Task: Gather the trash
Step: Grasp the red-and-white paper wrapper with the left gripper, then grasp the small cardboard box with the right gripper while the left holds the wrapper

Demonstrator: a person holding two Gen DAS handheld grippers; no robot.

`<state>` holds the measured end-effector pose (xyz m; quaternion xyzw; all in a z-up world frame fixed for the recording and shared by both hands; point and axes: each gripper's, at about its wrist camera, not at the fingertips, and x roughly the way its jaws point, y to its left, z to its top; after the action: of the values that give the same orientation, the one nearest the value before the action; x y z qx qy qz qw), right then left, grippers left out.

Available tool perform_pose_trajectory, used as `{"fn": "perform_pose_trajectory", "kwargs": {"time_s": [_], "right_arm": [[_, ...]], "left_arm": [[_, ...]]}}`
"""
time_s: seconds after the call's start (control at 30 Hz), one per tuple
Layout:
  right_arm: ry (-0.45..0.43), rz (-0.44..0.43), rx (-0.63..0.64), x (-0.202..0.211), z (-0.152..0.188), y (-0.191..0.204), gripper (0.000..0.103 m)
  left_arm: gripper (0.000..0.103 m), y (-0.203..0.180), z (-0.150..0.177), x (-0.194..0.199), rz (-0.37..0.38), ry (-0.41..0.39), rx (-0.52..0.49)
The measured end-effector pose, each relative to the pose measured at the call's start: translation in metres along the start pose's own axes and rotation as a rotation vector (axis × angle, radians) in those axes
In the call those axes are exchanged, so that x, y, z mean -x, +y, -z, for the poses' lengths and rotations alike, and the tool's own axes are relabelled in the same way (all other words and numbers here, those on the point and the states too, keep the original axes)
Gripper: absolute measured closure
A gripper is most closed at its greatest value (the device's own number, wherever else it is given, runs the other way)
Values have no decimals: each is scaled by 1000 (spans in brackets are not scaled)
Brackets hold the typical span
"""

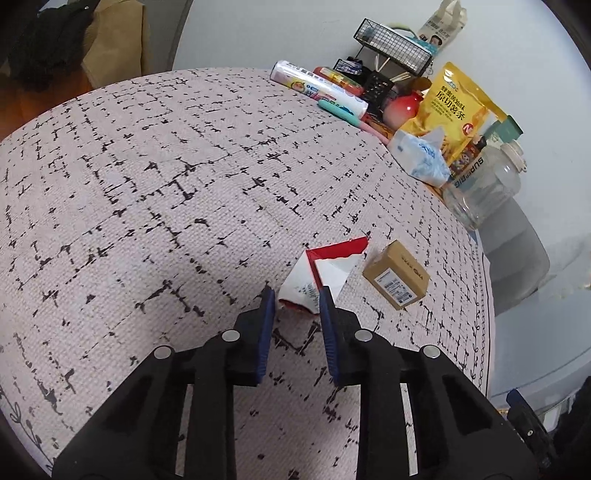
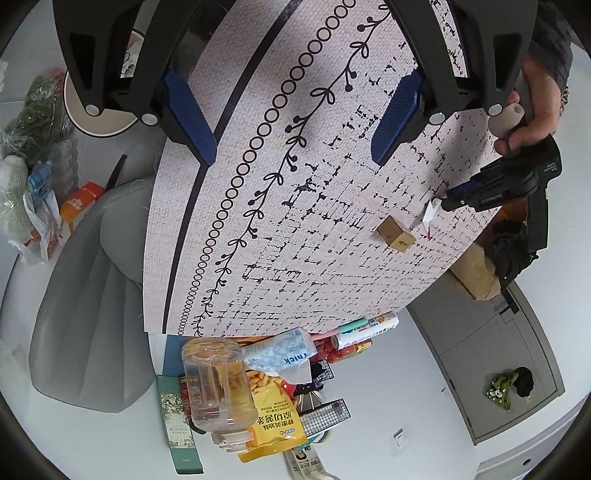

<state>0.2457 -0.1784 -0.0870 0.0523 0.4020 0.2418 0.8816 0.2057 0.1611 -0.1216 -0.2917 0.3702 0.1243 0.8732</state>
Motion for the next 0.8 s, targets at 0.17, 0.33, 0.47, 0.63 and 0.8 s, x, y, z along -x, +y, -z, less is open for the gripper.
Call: {"fn": "perform_pose_trajectory", "kwargs": {"time_s": [0.17, 0.33, 0.47, 0.63, 0.8], "right_arm": [[2, -7, 12, -1, -4, 6, 19], [6, -20, 51, -5, -10, 22, 20], [9, -44, 103, -15, -17, 45, 20], [34, -80, 180, -38, -26, 79, 23], [43, -94, 235, -59, -41, 107, 23]], "left_arm": [[88, -1, -2, -5, -5, -6, 17], [99, -1, -4, 4, -8, -33, 3], [99, 5, -6, 22, -15, -62, -7], [99, 25, -7, 43, -38, -90, 14], [99, 49, -9, 58, -65, -107, 50]]}}
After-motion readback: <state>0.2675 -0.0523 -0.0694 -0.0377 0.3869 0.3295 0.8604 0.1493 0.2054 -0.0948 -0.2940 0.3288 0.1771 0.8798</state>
